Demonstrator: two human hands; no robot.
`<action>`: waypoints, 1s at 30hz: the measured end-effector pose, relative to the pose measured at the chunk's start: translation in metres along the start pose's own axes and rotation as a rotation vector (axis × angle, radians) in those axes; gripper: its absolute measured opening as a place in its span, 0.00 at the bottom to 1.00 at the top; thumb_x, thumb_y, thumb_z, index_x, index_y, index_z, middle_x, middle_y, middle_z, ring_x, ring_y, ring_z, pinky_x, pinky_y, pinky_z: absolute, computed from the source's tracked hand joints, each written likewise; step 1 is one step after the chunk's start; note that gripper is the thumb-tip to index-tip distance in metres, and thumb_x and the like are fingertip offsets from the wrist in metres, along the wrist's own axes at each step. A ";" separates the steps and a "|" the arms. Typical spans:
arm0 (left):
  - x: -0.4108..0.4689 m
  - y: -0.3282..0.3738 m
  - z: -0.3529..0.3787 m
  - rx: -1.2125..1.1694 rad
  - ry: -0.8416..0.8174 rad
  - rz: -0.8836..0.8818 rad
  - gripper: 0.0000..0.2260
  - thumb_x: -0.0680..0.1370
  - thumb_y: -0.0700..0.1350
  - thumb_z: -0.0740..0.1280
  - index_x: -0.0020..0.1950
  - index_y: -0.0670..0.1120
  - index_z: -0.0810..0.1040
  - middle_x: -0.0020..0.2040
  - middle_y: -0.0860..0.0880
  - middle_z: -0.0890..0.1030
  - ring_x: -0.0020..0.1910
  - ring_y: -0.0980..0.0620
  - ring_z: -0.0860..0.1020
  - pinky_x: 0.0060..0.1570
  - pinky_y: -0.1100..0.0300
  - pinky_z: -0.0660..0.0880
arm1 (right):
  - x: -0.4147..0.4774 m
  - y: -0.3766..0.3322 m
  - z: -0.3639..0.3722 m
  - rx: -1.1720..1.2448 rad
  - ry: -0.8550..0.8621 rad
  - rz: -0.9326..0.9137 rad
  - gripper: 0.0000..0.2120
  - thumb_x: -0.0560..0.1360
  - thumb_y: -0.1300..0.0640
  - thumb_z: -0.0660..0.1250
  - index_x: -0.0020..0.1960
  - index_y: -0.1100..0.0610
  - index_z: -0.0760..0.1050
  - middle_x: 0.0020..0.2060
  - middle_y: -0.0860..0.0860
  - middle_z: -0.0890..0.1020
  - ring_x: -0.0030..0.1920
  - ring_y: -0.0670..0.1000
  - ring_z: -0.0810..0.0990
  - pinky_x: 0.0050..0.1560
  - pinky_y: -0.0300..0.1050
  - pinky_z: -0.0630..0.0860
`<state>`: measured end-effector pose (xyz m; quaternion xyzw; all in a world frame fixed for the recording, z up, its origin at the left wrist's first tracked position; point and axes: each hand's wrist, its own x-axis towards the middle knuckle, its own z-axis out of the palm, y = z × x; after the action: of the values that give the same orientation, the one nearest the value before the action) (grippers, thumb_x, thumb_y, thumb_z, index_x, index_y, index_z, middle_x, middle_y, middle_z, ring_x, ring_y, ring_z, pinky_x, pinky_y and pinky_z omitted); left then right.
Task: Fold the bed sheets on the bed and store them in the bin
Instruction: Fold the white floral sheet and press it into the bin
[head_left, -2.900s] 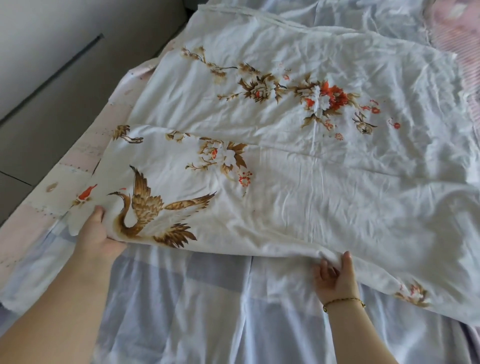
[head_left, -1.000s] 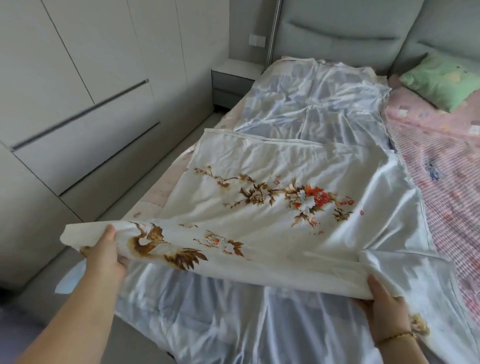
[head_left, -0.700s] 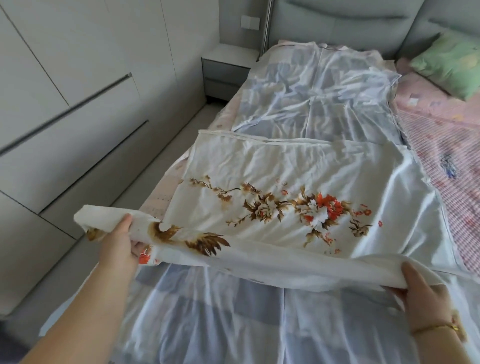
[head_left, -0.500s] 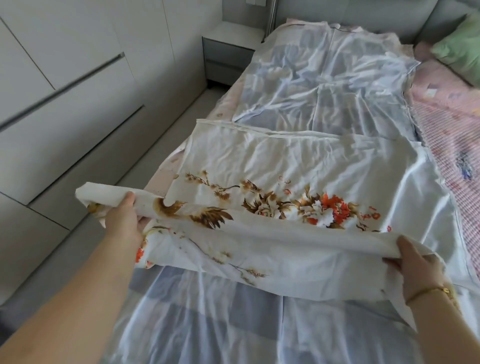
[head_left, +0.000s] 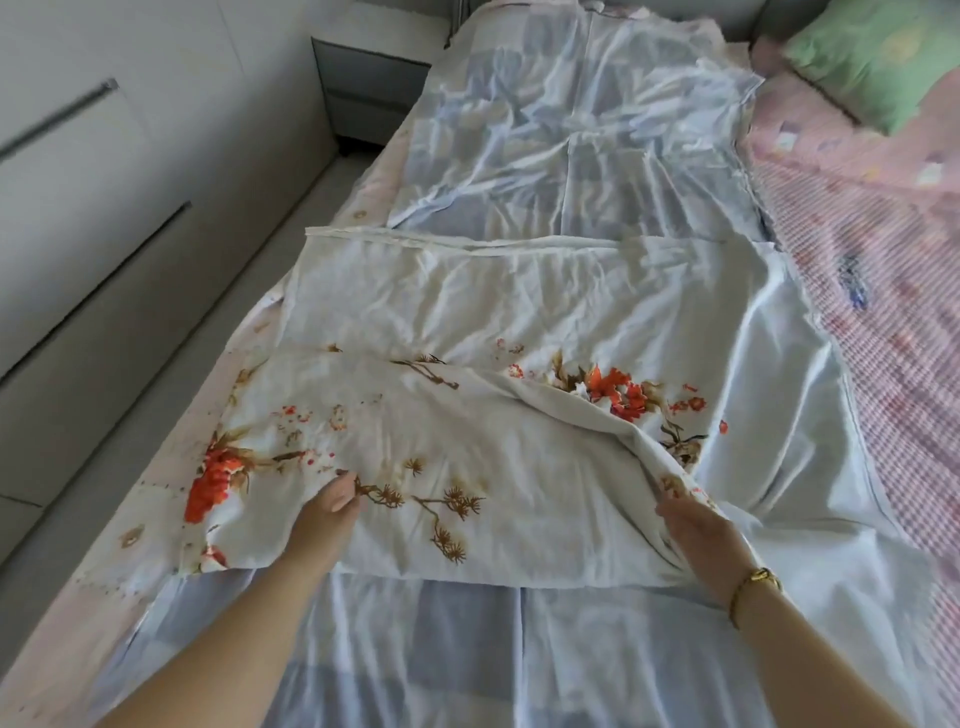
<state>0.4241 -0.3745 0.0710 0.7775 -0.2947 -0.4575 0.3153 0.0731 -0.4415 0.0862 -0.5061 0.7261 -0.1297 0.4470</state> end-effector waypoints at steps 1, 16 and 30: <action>-0.010 0.005 0.017 0.057 -0.070 0.058 0.17 0.80 0.38 0.58 0.69 0.41 0.68 0.69 0.43 0.70 0.68 0.47 0.68 0.61 0.62 0.63 | -0.005 0.010 -0.008 0.043 0.075 -0.004 0.14 0.78 0.66 0.59 0.63 0.63 0.72 0.53 0.52 0.74 0.53 0.51 0.72 0.41 0.25 0.69; -0.132 0.058 0.327 0.971 -0.513 0.999 0.30 0.55 0.62 0.68 0.56 0.58 0.73 0.51 0.57 0.82 0.54 0.59 0.74 0.52 0.63 0.75 | 0.008 0.194 -0.188 0.375 0.266 0.031 0.12 0.75 0.73 0.56 0.45 0.61 0.75 0.35 0.50 0.79 0.34 0.42 0.79 0.38 0.28 0.74; -0.155 0.090 0.478 0.796 -0.411 0.698 0.20 0.64 0.55 0.61 0.52 0.52 0.82 0.46 0.52 0.82 0.48 0.53 0.79 0.44 0.65 0.68 | 0.093 0.278 -0.270 0.255 0.112 0.068 0.13 0.79 0.64 0.56 0.58 0.59 0.76 0.48 0.45 0.77 0.40 0.40 0.74 0.36 0.29 0.69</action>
<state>-0.0833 -0.4207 0.0375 0.5881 -0.7391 -0.3218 0.0668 -0.3180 -0.4659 0.0127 -0.4123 0.7442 -0.2338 0.4706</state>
